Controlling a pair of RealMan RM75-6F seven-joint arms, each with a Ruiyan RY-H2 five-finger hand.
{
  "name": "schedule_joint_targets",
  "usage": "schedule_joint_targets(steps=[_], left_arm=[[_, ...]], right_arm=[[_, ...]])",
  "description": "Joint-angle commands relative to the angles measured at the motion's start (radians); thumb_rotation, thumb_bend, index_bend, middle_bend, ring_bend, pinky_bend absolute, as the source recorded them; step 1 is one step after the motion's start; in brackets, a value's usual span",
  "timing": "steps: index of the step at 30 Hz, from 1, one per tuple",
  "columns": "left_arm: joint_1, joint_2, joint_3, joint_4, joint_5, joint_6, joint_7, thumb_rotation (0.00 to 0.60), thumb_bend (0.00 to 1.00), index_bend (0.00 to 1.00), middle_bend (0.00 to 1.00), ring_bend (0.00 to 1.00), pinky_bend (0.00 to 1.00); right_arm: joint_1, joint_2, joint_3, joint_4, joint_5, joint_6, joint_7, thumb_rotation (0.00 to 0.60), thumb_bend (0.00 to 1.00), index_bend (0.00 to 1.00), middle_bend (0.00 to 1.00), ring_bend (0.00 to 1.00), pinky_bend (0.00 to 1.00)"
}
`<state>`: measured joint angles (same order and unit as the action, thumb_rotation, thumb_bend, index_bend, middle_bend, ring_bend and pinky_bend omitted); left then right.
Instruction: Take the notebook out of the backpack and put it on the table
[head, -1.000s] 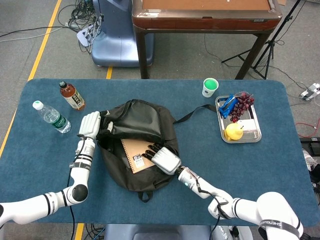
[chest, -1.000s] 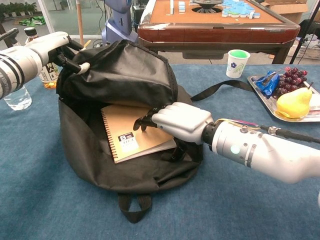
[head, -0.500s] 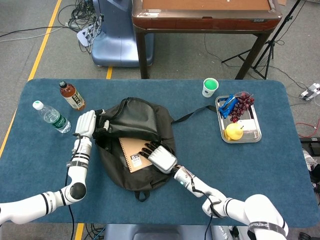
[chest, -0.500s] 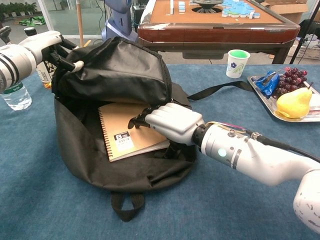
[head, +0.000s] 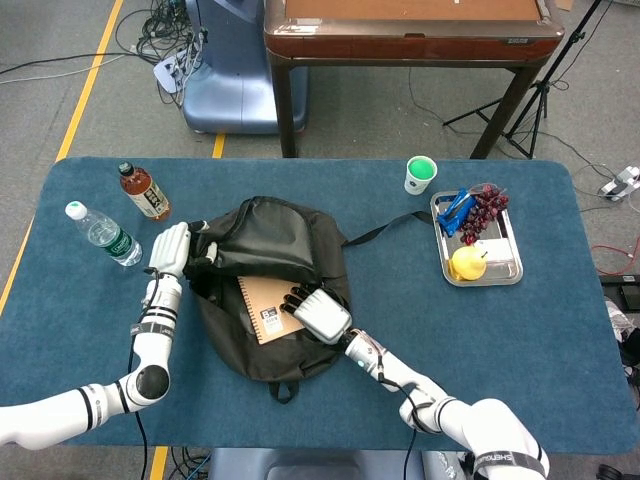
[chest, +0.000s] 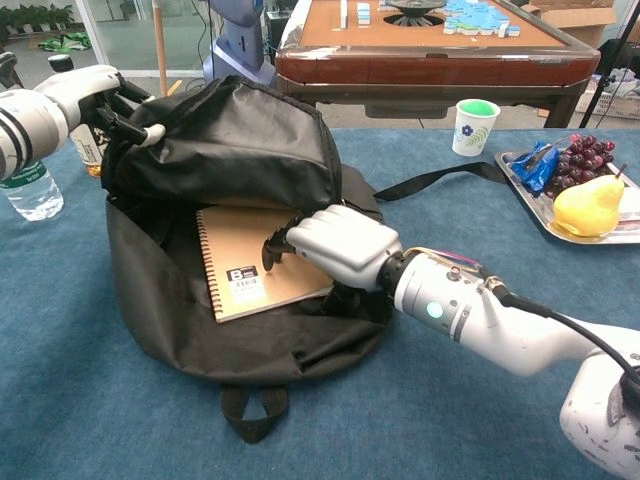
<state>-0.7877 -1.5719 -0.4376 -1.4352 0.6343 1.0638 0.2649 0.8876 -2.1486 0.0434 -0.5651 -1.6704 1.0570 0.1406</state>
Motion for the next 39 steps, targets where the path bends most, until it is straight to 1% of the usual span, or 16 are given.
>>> schedule_joint_targets(steps=[1,4,8,14,17,22,26,31,36,39], left_arm=[[0.000,0.002,0.001,-0.002,-0.001,0.000,0.000,0.600,0.57,0.69,0.81,0.67,0.44],[0.001,0.004,0.002,-0.002,-0.002,0.001,0.000,0.600,0.57,0.69,0.81,0.67,0.44],[0.001,0.005,0.000,-0.001,-0.004,0.000,-0.007,0.600,0.57,0.69,0.81,0.67,0.44],[0.000,0.008,-0.001,-0.002,-0.006,-0.002,-0.013,0.600,0.57,0.69,0.81,0.67,0.44],[0.002,0.011,0.001,-0.002,-0.005,-0.001,-0.014,0.600,0.57,0.69,0.81,0.67,0.44],[0.003,0.015,0.003,-0.001,-0.006,-0.003,-0.016,0.600,0.57,0.68,0.81,0.67,0.44],[0.003,0.015,0.003,0.000,-0.008,-0.006,-0.020,0.600,0.57,0.68,0.81,0.67,0.44],[0.000,0.017,0.003,0.008,-0.010,-0.009,-0.018,0.600,0.57,0.68,0.81,0.67,0.44],[-0.002,0.021,0.002,0.015,-0.020,-0.017,-0.019,0.600,0.57,0.68,0.81,0.66,0.44],[-0.002,0.026,0.001,0.014,-0.030,-0.025,-0.018,0.600,0.57,0.68,0.80,0.66,0.44]], right_arm=[[0.003,-0.028,-0.015,0.049,-0.014,0.033,0.034,0.600,0.39,0.36,0.34,0.26,0.30],[0.004,-0.038,-0.021,0.079,-0.021,0.058,0.054,0.600,0.41,0.37,0.34,0.27,0.32],[0.008,-0.045,-0.024,0.105,-0.025,0.088,0.070,0.600,0.42,0.37,0.34,0.28,0.32],[0.015,-0.055,-0.028,0.133,-0.024,0.097,0.079,0.600,0.42,0.37,0.35,0.28,0.32],[0.018,-0.060,-0.029,0.147,-0.025,0.109,0.081,0.600,0.44,0.38,0.36,0.29,0.33],[0.022,-0.072,-0.034,0.179,-0.029,0.135,0.084,0.600,0.48,0.48,0.42,0.35,0.37],[0.025,-0.081,-0.035,0.202,-0.028,0.153,0.094,0.600,0.49,0.55,0.46,0.38,0.40],[0.027,-0.086,-0.035,0.224,-0.027,0.180,0.100,0.600,0.51,0.68,0.53,0.45,0.45],[0.024,-0.082,-0.035,0.228,-0.026,0.222,0.119,0.600,0.52,0.78,0.58,0.51,0.49],[0.016,-0.069,-0.035,0.213,-0.028,0.270,0.148,0.600,0.53,0.82,0.60,0.53,0.51]])
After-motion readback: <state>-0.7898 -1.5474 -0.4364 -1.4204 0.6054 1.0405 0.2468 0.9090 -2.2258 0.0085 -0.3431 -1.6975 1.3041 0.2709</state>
